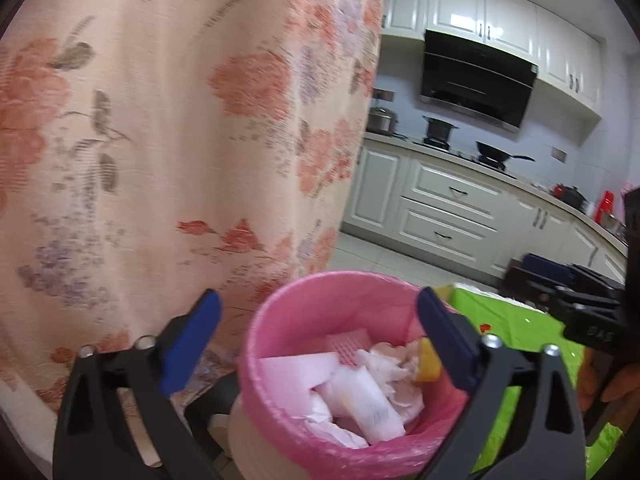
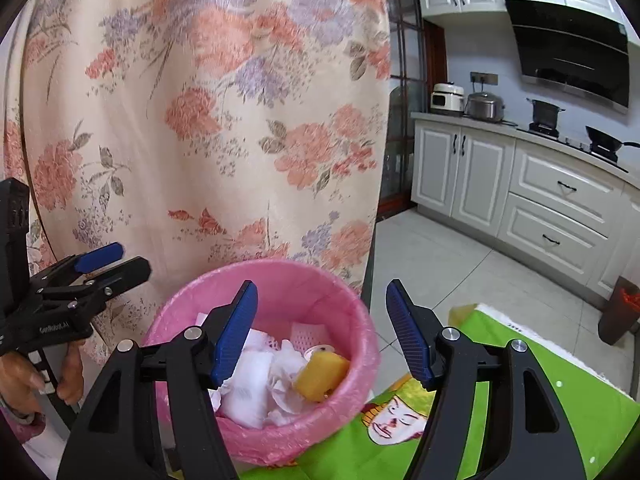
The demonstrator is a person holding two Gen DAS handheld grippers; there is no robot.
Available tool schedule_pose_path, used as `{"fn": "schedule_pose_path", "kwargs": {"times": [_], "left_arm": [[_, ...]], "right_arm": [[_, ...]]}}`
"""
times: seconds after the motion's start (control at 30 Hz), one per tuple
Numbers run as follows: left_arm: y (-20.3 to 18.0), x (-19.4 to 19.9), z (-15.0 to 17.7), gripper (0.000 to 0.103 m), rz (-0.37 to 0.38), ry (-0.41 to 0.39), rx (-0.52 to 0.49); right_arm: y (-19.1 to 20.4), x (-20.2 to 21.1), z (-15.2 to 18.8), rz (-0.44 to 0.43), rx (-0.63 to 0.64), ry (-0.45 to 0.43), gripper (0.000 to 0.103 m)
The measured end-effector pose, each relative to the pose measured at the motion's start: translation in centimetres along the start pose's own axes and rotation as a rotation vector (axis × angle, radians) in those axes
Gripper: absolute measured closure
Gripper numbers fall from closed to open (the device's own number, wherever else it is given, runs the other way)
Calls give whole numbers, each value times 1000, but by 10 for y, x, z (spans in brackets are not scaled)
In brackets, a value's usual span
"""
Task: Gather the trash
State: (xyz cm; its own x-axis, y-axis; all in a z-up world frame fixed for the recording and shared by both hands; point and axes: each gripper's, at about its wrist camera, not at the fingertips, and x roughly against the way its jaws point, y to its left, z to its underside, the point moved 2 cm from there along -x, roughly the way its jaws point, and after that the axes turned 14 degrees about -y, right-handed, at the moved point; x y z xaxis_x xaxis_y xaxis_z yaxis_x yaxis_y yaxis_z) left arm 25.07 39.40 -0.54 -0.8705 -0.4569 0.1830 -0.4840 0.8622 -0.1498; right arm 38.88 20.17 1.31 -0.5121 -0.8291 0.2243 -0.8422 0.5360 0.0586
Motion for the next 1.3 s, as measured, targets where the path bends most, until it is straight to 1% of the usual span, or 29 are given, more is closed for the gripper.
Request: {"fn": "schedule_pose_path", "kwargs": {"times": [0.1, 0.2, 0.23, 0.3, 0.4, 0.5, 0.57, 0.63, 0.8, 0.93, 1.0, 1.17, 1.3], "left_arm": [[3, 11, -5, 5, -22, -14, 6], [-1, 28, -15, 5, -65, -47, -6], [-3, 36, -18, 5, -70, -60, -17], [-10, 48, -26, 5, -82, -89, -48], [-23, 75, -38, 5, -87, -136, -90], [-32, 93, -45, 5, -94, -136, -106], [-38, 110, -49, 5, -104, -148, -98], [-43, 125, -49, 5, -96, -155, -81], [-58, 150, -40, 5, -69, -123, -70], [-73, 168, -22, 5, -41, -69, -91], [-79, 177, -14, 5, -34, -55, -99], [-85, 203, 9, 5, -36, -26, -95], [-88, 219, 23, 5, -45, -9, -98]], "right_arm": [[-1, 14, -5, 12, 8, -12, 39], [1, 30, -11, 26, 29, -28, 39], [3, 38, -15, 32, 37, -36, 37], [7, 52, -21, 39, 45, -54, 30], [12, 83, -33, 51, 35, -96, 25], [12, 112, -39, 70, -4, -121, 19], [12, 129, -41, 82, -26, -133, 19], [14, 146, -39, 98, -44, -129, 19], [23, 179, -23, 147, -88, -104, 19], [31, 198, -3, 164, -105, -79, 19], [34, 208, 7, 167, -106, -67, 19], [37, 233, 28, 192, -104, -55, 19], [41, 249, 40, 194, -101, -56, 19]]}}
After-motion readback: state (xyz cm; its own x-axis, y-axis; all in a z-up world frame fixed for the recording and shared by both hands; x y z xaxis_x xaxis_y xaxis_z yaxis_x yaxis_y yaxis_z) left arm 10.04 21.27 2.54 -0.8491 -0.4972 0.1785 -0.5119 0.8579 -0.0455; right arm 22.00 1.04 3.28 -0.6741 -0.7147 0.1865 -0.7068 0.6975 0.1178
